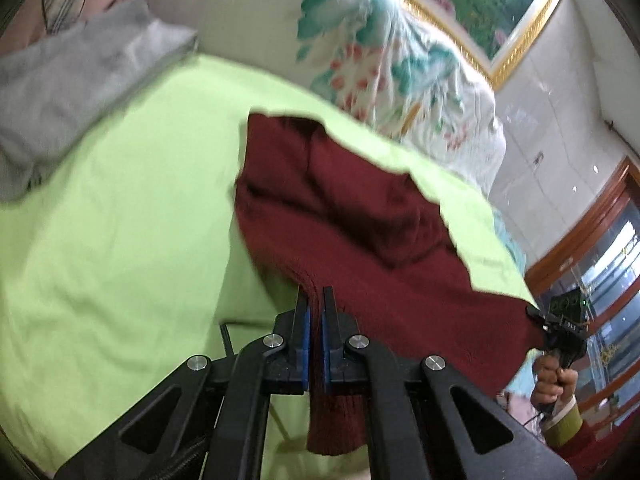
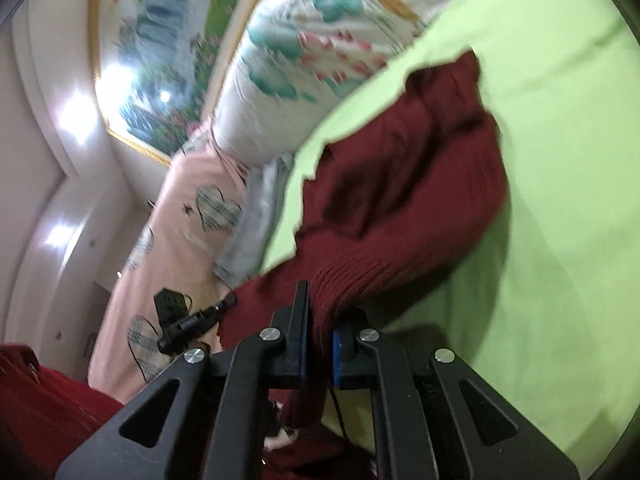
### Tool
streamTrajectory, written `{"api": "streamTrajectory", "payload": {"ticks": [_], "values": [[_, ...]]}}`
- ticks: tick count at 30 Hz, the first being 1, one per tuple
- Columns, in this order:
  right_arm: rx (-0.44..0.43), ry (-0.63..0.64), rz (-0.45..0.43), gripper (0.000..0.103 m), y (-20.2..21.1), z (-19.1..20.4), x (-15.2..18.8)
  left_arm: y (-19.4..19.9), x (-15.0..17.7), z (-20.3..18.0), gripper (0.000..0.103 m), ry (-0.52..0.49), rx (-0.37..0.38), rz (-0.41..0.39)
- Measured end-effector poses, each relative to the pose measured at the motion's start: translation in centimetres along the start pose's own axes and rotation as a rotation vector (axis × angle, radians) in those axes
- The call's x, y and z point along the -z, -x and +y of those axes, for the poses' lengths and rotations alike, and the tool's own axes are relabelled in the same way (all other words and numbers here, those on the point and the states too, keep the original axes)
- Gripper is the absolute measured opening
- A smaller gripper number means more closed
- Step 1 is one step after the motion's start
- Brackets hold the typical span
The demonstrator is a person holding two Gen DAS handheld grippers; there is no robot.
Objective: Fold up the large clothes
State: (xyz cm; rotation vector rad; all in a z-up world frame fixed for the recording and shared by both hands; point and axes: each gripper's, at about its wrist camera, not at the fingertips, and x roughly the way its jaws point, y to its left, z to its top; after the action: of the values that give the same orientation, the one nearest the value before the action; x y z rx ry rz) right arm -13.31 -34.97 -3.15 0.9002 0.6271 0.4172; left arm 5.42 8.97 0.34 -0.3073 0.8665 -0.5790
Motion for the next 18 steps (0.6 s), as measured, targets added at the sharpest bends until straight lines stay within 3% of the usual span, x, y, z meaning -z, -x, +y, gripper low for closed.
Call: {"api": "streamTrajectory", "payload": {"ticks": [3,8,13,18], "values": [[-0.009,0.000,-0.046,0.009,-0.8,0.0,-3.3,-1.0,-3.3,-0.5,0.002,0.013,0.015,-0.061],[0.053,0.018,-0.090,0.009,-3.8,-1.2,-9.5,-5.0,-8.8,-1.9,0.002,0.013,-0.004,-0.101],[0.161,0.012,-0.076,0.009,-7.9,-3.7,-15.7,-11.1,-13.7,-2.0,0.002,0.029,-0.067,-0.084],[0.245,-0.041,-0.047,0.009,-11.6,-7.8,-19.6,-17.5,-16.6,0.5,0.002,0.086,-0.144,-0.023]]}}
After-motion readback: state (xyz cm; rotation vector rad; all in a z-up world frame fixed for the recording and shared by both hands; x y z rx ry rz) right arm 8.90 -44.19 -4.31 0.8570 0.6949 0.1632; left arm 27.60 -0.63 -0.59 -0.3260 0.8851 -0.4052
